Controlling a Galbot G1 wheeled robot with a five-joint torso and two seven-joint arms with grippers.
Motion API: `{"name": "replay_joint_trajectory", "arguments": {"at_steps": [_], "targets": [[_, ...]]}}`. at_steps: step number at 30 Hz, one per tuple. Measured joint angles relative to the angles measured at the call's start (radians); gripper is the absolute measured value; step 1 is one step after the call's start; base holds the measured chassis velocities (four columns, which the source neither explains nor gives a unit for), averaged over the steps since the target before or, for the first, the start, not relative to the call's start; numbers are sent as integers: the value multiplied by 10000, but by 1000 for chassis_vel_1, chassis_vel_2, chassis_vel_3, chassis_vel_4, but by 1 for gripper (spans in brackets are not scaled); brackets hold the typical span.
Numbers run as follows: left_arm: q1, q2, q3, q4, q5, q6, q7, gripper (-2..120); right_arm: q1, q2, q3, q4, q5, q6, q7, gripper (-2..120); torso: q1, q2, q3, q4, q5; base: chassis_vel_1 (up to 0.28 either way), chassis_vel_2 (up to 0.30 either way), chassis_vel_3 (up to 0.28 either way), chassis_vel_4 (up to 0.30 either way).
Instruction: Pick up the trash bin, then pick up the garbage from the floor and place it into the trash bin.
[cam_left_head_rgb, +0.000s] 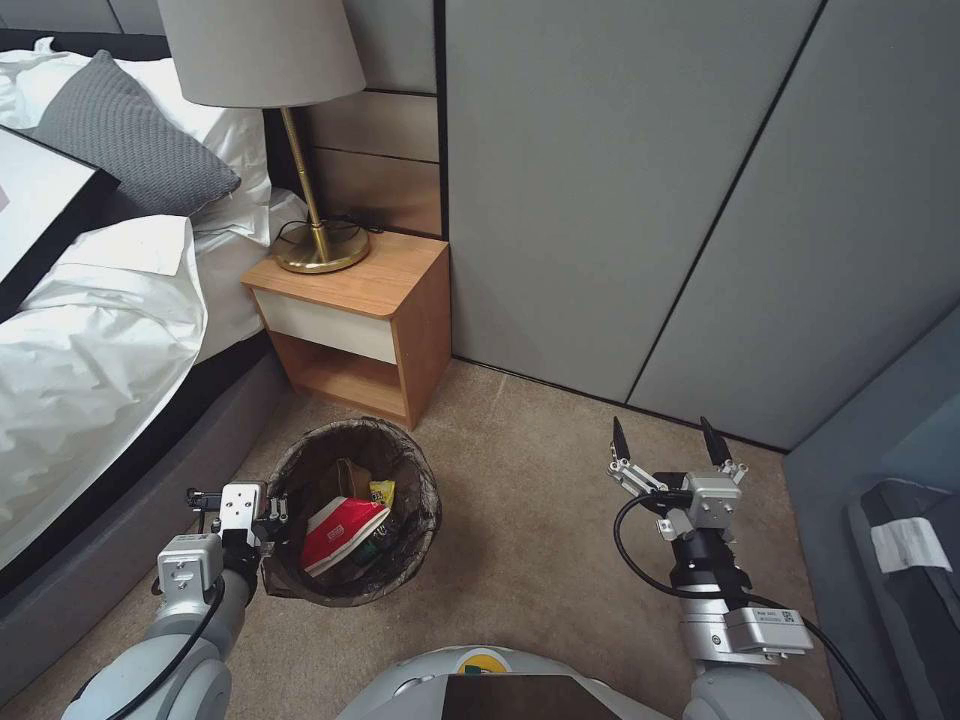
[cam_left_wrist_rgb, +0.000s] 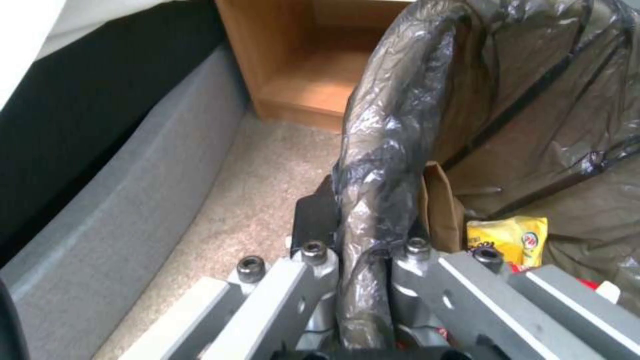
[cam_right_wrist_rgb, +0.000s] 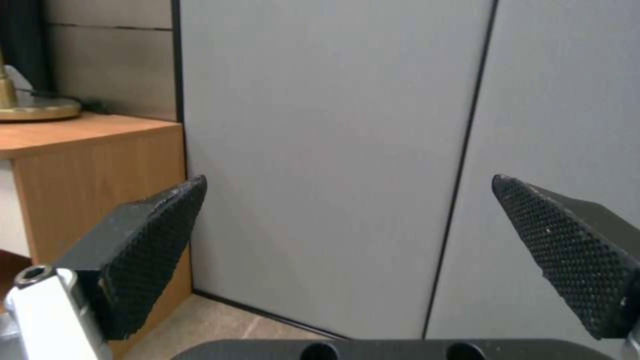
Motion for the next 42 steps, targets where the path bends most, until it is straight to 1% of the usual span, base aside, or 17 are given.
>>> {"name": "replay_joint_trajectory", "arguments": {"at_steps": [16, 42], "targets": [[31, -18, -7, 0, 5, -30, -11, 3, 46, -14, -57, -69, -6, -49, 25, 100, 0, 0, 0, 0, 0, 4, 3, 2, 2], [-17, -32, -57, 0, -42, -38, -34, 3, 228, 3, -95, -190, -7, -128, 55, 100, 0, -1, 0, 0, 0, 47, 47, 44, 43]]}}
